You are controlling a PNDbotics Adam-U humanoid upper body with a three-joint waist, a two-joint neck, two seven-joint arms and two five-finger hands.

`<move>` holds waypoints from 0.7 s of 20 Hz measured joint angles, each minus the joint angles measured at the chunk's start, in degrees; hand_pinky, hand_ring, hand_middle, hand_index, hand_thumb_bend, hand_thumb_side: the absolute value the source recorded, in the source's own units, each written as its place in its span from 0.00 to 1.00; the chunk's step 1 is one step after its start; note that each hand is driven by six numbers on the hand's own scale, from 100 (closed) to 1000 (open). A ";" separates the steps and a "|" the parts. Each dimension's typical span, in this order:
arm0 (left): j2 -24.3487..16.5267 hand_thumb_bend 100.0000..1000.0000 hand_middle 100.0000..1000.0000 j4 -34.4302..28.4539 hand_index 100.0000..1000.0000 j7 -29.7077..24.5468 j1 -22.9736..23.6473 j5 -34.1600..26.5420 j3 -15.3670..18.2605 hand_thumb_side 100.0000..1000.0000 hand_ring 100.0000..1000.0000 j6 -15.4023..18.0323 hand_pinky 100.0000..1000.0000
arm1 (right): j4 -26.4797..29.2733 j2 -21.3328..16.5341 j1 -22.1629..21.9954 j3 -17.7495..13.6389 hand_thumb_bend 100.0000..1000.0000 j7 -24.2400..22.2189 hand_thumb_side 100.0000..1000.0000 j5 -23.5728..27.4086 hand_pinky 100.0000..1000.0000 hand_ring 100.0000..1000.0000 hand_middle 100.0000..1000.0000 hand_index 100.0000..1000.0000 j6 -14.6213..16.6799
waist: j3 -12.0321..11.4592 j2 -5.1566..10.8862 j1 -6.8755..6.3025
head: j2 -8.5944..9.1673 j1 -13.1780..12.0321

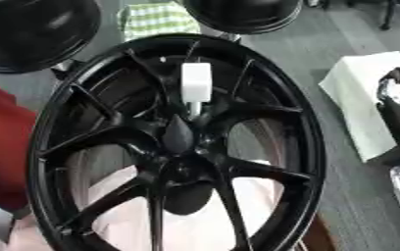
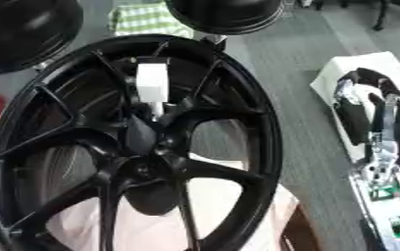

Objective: Pull the pin out of the wheel hub.

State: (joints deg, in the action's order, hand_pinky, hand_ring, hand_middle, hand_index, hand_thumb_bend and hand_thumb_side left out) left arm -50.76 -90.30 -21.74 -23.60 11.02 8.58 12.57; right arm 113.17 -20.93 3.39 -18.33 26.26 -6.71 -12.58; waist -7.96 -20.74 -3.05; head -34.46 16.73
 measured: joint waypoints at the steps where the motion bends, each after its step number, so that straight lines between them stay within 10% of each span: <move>1: 0.04 0.03 0.76 0.02 0.89 0.60 0.01 0.82 0.24 1.00 0.84 -0.37 0.86 | 0.00 0.00 -0.01 -0.01 0.00 0.01 0.53 0.00 0.92 1.00 0.68 0.76 0.01 | -0.01 0.00 0.00 | 0.00 0.00; 14: 0.50 0.00 0.75 0.30 0.88 2.38 0.50 3.64 0.58 0.95 0.84 -1.72 0.87 | 0.00 0.00 -0.39 -0.04 0.00 0.26 0.53 0.03 0.92 1.00 0.68 0.76 0.21 | -0.37 0.00 0.00 | -0.02 0.00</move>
State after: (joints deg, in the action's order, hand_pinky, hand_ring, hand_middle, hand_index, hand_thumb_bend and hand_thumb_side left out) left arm -50.26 -89.99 -19.35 -23.10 14.67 9.16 10.85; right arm 113.17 -20.93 3.01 -18.37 26.52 -6.68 -12.36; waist -8.32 -20.74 -3.05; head -34.48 16.73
